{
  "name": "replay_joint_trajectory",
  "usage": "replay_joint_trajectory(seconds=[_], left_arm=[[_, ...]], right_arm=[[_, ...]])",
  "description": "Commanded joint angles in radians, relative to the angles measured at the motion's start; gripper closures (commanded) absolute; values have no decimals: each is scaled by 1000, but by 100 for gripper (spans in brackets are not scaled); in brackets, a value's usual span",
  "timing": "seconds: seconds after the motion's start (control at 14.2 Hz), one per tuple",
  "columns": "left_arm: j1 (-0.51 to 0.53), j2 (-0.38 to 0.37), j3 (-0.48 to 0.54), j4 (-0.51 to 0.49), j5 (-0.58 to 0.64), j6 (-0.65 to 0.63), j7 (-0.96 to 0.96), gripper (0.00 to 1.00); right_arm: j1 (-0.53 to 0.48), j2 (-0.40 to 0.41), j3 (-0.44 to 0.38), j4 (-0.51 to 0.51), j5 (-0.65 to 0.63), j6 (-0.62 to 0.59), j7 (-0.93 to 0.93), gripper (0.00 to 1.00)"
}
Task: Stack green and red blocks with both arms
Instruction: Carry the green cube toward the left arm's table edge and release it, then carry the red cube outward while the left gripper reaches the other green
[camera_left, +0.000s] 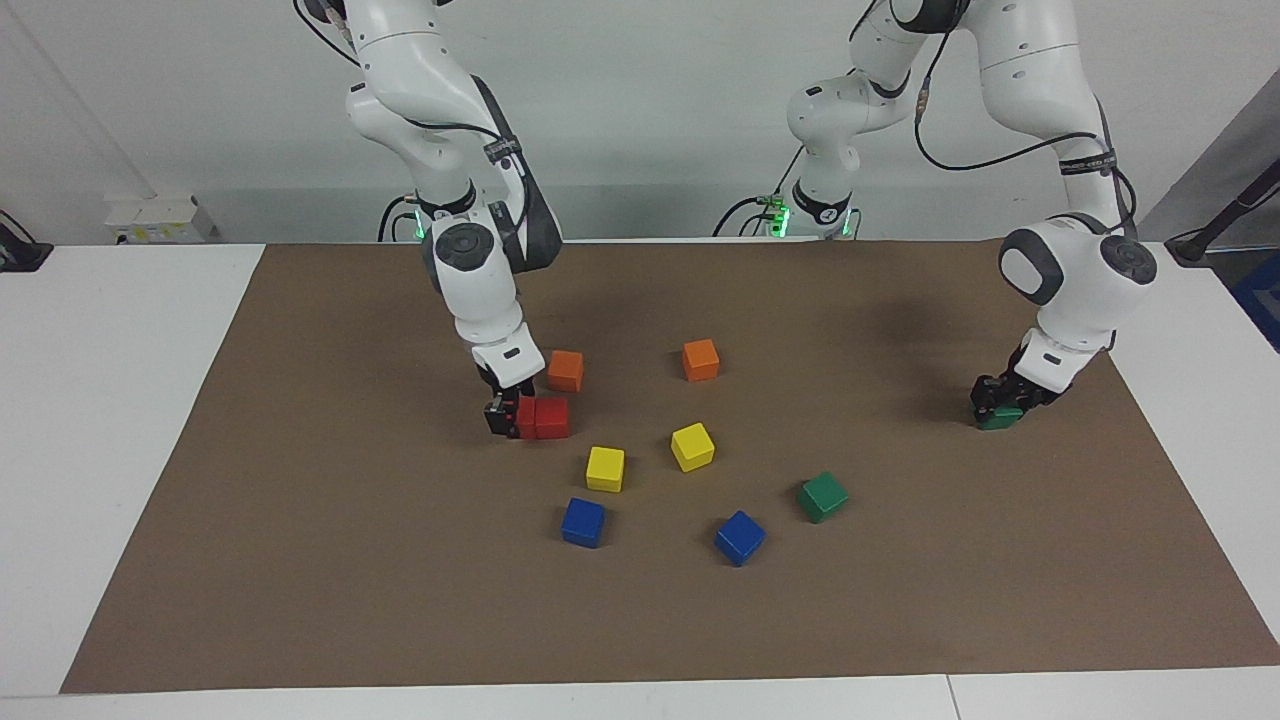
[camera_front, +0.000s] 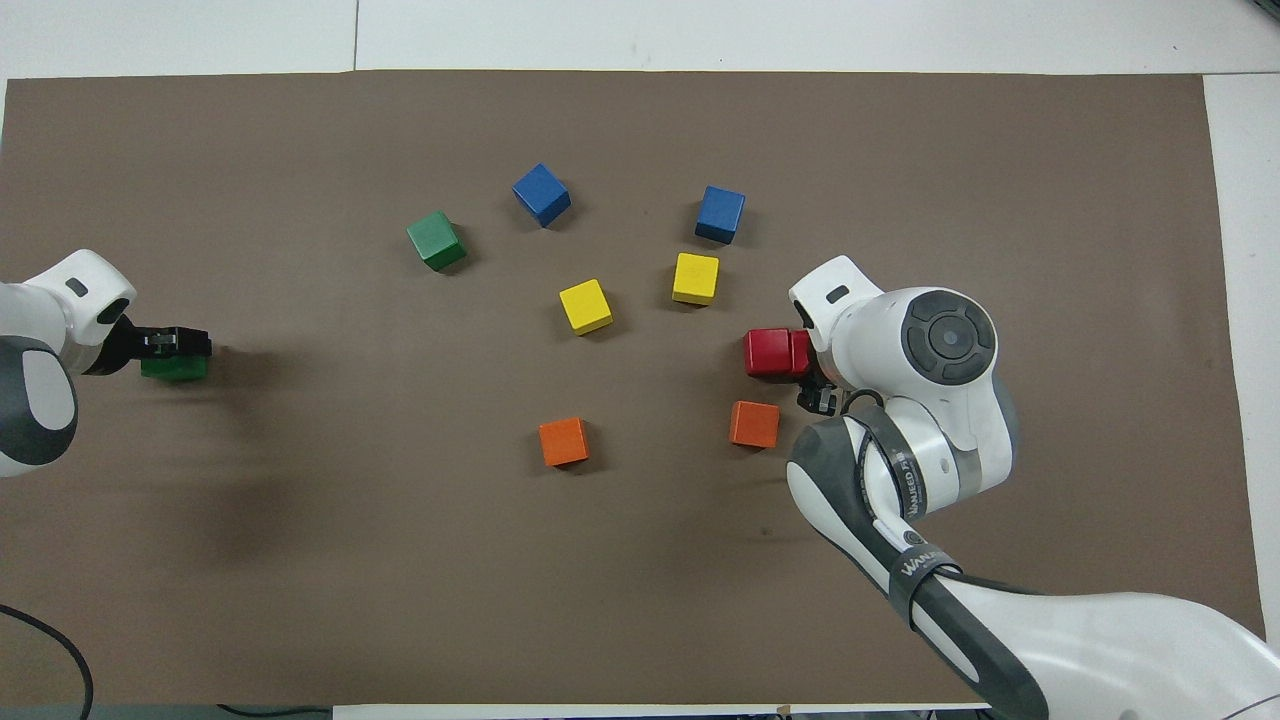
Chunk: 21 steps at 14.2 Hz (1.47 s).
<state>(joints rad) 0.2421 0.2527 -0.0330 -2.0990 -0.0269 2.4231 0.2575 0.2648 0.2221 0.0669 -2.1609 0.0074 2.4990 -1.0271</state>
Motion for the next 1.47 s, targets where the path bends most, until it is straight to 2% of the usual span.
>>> replay_joint_trajectory(seconds=[0.0, 0.07, 0.21, 0.35, 0.49, 0.56, 0.77, 0.84, 1.05, 1.4], left_arm=[[5, 14, -4, 51, -15, -25, 25, 0], [2, 16, -5, 97, -15, -79, 22, 0], [-7, 26, -5, 231, -16, -214, 12, 0], [-58, 49, -2, 353, -57, -320, -73, 0], [-142, 62, 1, 384, -48, -326, -290, 0], [-190, 62, 1, 384, -45, -319, -369, 0], [-302, 79, 2, 392, -44, -311, -553, 0], [-334, 98, 4, 427, -42, -311, -611, 0], [-427, 196, 4, 527, 30, -320, -812, 0], [-466, 295, 5, 612, 44, -305, -975, 0]], right_arm=[[-10, 3, 2, -10, -7, 15, -31, 90], [-13, 5, 2, -5, -7, 9, -36, 98], [-64, 3, 1, 41, -7, -41, -80, 100], [-136, 2, 1, 177, -9, -209, -85, 100], [-240, 3, 2, 297, -6, -339, -73, 100], [-290, 5, 2, 317, 15, -348, -47, 100], [-436, 0, 2, 309, 19, -370, 234, 100], [-458, -3, 2, 308, 34, -390, 357, 100], [-470, -9, -1, 291, 37, -407, 657, 100], [-457, -20, -2, 234, 22, -387, 820, 100]])
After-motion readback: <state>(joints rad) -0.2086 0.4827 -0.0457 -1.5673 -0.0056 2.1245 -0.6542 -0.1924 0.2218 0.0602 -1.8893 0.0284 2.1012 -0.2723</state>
